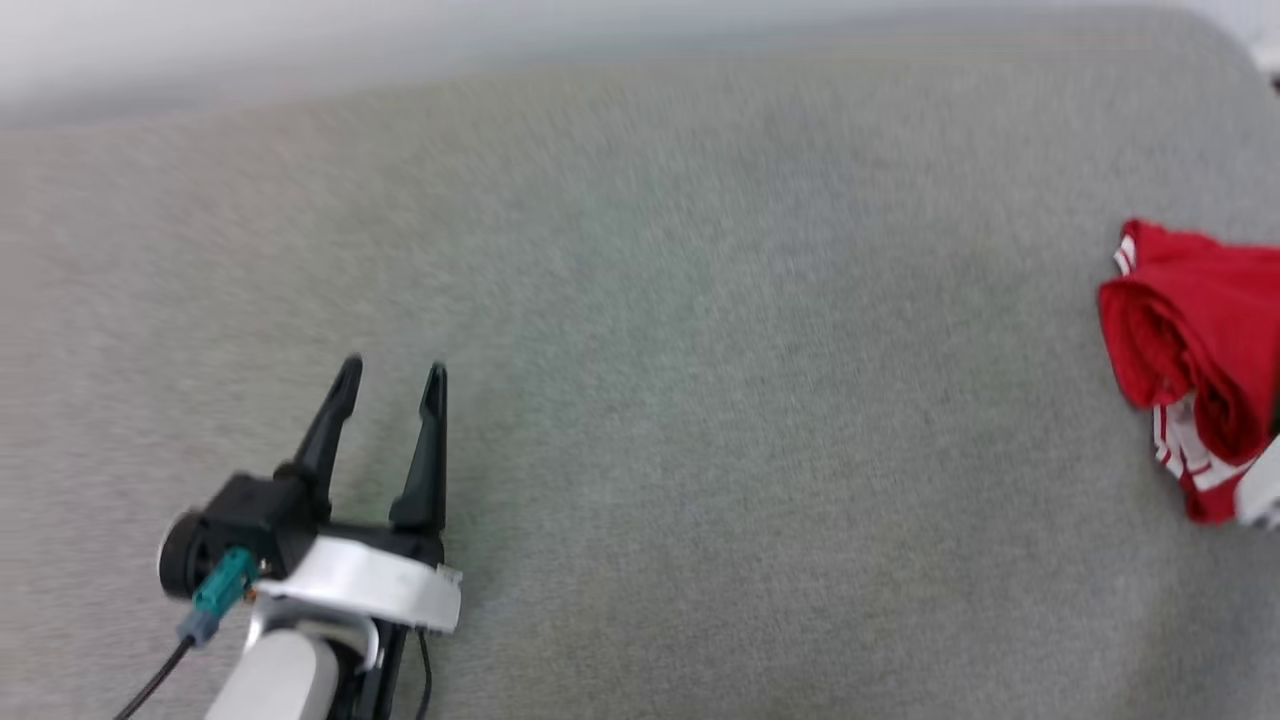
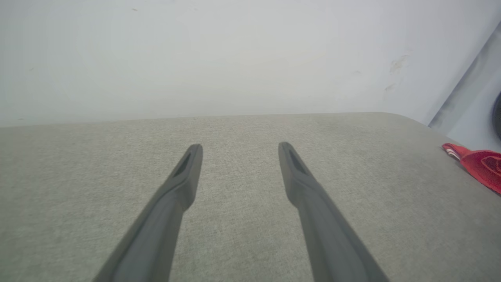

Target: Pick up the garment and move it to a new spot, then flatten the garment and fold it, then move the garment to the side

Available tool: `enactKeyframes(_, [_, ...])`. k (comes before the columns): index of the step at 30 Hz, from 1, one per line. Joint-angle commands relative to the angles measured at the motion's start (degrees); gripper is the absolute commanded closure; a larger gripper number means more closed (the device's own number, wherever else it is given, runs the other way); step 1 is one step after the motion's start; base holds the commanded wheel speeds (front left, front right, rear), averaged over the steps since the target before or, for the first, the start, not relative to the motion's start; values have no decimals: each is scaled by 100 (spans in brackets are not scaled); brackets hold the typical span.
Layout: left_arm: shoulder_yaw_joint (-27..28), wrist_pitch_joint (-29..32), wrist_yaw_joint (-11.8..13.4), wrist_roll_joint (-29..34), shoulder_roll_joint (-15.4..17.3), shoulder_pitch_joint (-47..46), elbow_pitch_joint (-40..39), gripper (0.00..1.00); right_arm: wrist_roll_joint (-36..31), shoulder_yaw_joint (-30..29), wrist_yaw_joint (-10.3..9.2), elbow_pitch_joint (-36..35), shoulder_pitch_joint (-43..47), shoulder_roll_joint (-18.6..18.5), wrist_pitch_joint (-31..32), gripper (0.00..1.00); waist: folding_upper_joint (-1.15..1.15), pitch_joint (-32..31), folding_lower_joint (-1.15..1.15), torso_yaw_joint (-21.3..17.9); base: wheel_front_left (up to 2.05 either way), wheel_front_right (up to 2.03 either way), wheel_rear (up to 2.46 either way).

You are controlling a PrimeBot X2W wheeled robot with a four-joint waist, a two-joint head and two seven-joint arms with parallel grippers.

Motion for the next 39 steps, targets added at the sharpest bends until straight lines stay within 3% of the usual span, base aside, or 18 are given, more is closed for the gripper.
enactKeyframes(1, [23,-27,35,-21,-41,161,35,0,107,106,-8,-110,276,67,-76,0,0,-629,0,346,0,0,0])
enactKeyframes(18, [379,-38,213,58,-41,1032,242,0,1247,2008,-8,-954,1992,375,-1053,0,0,-1644,0,1064,0,0,0])
enactKeyframes(29, [346,-39,189,154,-28,1453,233,0,1178,2150,-8,-1511,2792,585,-928,0,0,-1895,0,1016,0,0,0])
enactKeyframes(39, [309,-39,144,164,-40,1443,297,0,1088,2108,-7,-1732,2856,663,-843,0,0,-1875,0,948,0,0,0])
